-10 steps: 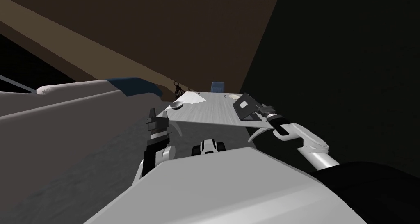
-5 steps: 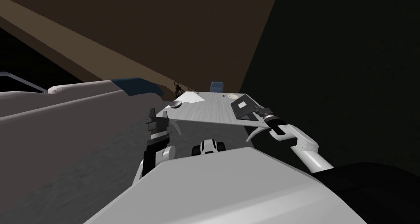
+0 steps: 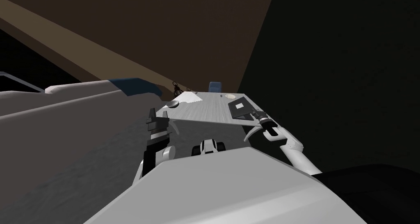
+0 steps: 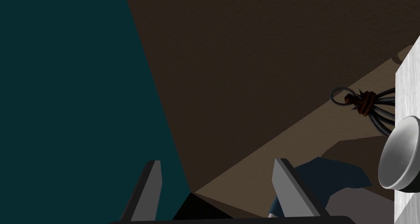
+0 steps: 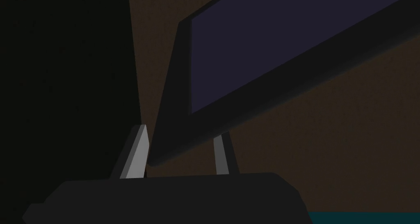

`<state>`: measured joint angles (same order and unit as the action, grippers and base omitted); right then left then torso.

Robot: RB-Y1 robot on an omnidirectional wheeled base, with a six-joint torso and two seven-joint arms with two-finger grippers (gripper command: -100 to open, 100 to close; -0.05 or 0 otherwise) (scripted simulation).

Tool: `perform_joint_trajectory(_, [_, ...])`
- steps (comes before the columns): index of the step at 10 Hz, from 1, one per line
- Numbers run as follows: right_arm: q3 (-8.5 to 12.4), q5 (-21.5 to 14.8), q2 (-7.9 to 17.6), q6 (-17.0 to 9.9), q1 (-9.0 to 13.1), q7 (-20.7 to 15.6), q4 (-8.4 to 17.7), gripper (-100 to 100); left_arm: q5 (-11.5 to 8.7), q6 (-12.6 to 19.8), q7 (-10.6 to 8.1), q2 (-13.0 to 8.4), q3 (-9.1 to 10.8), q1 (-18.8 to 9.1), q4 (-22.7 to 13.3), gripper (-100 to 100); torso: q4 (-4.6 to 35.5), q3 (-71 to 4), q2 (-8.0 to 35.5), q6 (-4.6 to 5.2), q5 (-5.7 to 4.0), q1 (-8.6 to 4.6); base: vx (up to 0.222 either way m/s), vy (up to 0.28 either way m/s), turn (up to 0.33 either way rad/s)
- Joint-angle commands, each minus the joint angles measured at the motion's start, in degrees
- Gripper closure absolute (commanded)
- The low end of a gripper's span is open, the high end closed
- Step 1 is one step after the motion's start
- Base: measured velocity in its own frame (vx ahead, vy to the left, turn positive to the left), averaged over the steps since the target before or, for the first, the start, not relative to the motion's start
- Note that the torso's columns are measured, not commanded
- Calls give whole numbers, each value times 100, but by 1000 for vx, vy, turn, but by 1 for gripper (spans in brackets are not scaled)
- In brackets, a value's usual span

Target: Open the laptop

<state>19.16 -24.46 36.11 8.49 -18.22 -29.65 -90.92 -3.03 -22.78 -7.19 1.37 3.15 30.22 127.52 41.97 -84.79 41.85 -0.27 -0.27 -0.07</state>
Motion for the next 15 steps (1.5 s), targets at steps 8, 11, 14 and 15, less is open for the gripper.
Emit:
perform_joint_trajectory(8, [-53, 474, 425, -290, -1, 648, 5, -100, 0, 0, 0, 1, -1, 0, 0, 0, 33, 24, 46, 27, 25, 3, -24, -6, 24])
perform_joint_trajectory(11, [-42, 597, 740, -511, -72, 846, -138, -100, 0, 0, 0, 1, -1, 0, 0, 0, 32, 23, 44, 27, 26, 4, -22, 18, 28])
perform_joint_trajectory(14, [-40, 577, 695, -440, -39, 812, -62, 0, 0, 0, 0, 1, -1, 0, 0, 0, 30, 19, 38, 27, 25, 3, -3, 2, 1])
perform_joint_trajectory(15, [-40, 578, 695, -441, -39, 812, -62, 0, 0, 0, 0, 1, -1, 0, 0, 0, 31, 20, 40, 27, 26, 5, 0, 0, 0])
